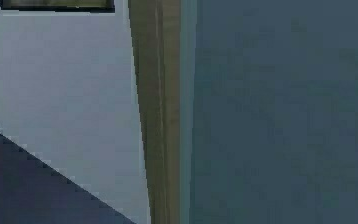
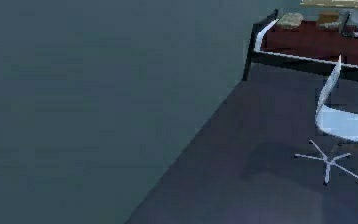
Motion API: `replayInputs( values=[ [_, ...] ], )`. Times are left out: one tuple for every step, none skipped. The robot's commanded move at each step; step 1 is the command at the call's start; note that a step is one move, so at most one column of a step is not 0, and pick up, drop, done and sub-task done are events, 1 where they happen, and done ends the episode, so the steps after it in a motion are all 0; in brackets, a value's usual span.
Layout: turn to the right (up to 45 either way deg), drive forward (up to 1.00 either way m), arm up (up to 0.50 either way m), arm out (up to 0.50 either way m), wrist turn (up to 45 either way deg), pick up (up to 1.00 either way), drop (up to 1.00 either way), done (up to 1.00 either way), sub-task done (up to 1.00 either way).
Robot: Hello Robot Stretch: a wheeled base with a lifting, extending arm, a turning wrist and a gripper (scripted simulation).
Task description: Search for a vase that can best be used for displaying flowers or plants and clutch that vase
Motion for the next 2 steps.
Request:
replayInputs(
  values=[
    [-45.0,0.00,0.00,0.00,0.0,0.00,0.00,0.00,0.00],
    [-9.0,0.00,0.00,0.00,0.0,0.00,0.00,0.00,0.00]
  ],
)
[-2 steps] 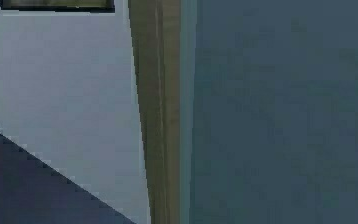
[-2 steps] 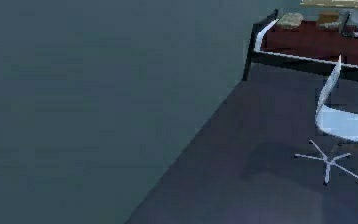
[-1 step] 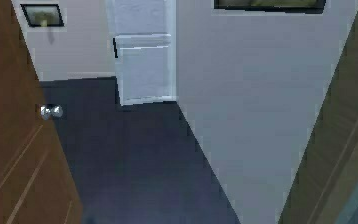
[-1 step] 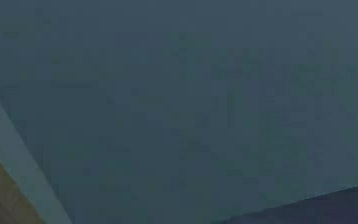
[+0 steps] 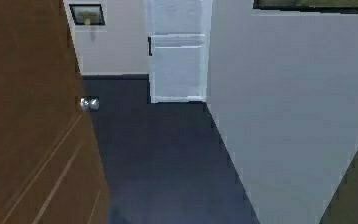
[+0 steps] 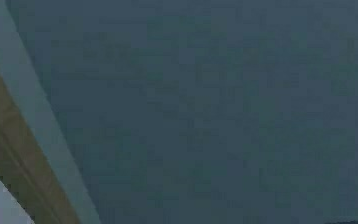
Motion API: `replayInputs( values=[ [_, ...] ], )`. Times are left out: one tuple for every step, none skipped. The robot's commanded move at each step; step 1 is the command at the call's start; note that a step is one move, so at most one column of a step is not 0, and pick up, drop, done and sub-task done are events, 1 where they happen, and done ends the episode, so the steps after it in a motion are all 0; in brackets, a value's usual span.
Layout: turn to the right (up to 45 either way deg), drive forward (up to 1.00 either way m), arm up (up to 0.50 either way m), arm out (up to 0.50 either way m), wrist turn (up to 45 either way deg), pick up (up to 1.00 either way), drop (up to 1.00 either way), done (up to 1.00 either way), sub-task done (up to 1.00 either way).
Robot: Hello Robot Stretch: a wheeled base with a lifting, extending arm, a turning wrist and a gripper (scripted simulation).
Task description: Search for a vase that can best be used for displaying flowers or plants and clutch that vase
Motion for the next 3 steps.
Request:
replayInputs(
  values=[
    [0.0,1.00,0.00,0.00,0.0,0.00,0.00,0.00,0.00],
    [-30.0,0.00,0.00,0.00,0.0,0.00,0.00,0.00,0.00],
    [0.0,0.05,0.00,0.00,0.0,0.00,0.00,0.00,0.00]
  ],
)
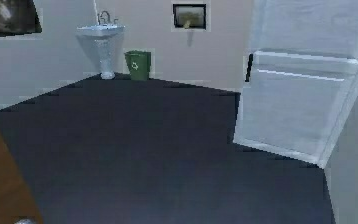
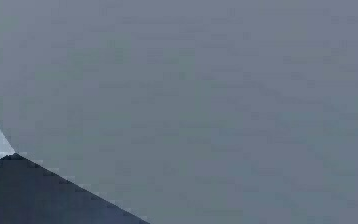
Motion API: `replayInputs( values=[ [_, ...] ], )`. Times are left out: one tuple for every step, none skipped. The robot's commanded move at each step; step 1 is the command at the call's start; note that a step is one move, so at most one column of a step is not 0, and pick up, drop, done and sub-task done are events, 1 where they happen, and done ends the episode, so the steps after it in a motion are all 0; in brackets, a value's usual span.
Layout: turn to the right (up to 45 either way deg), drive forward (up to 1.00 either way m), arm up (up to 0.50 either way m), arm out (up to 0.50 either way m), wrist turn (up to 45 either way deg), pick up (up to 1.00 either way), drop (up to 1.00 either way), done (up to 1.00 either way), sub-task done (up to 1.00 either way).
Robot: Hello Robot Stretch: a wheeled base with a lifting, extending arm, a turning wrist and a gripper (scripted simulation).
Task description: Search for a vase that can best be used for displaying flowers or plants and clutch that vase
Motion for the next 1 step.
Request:
replayInputs(
  values=[
    [3.0,0.00,0.00,0.00,0.0,0.00,0.00,0.00,0.00]
  ],
)
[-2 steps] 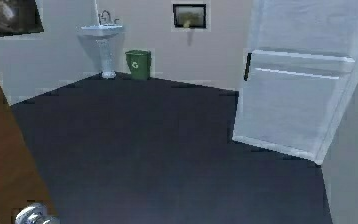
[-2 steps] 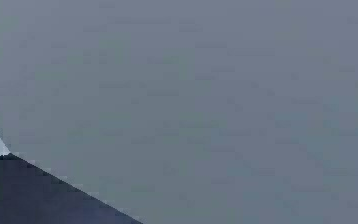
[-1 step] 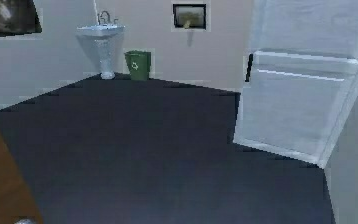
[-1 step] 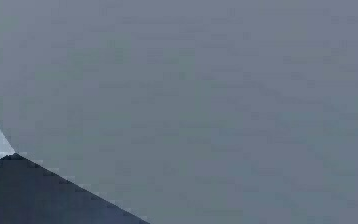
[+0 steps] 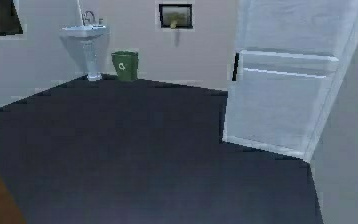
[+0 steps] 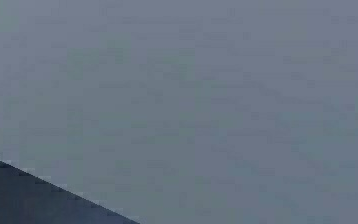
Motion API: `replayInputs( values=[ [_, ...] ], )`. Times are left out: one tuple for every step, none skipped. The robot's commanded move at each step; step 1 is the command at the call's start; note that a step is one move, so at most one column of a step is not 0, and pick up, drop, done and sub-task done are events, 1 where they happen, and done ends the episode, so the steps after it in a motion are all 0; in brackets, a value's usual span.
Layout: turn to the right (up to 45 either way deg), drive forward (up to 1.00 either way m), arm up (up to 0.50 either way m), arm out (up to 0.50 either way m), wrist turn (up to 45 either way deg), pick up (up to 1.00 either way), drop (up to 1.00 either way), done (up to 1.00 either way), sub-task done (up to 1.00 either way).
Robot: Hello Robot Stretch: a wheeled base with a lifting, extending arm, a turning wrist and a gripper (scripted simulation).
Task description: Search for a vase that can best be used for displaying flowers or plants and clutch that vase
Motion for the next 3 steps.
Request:
replayInputs(
  values=[
    [0.0,0.65,0.00,0.00,0.0,0.00,0.00,0.00,0.00],
    [-45.0,0.00,0.00,0.00,0.0,0.00,0.00,0.00,0.00],
    [-24.0,0.00,0.00,0.00,0.0,0.00,0.00,0.00,0.00]
  ],
)
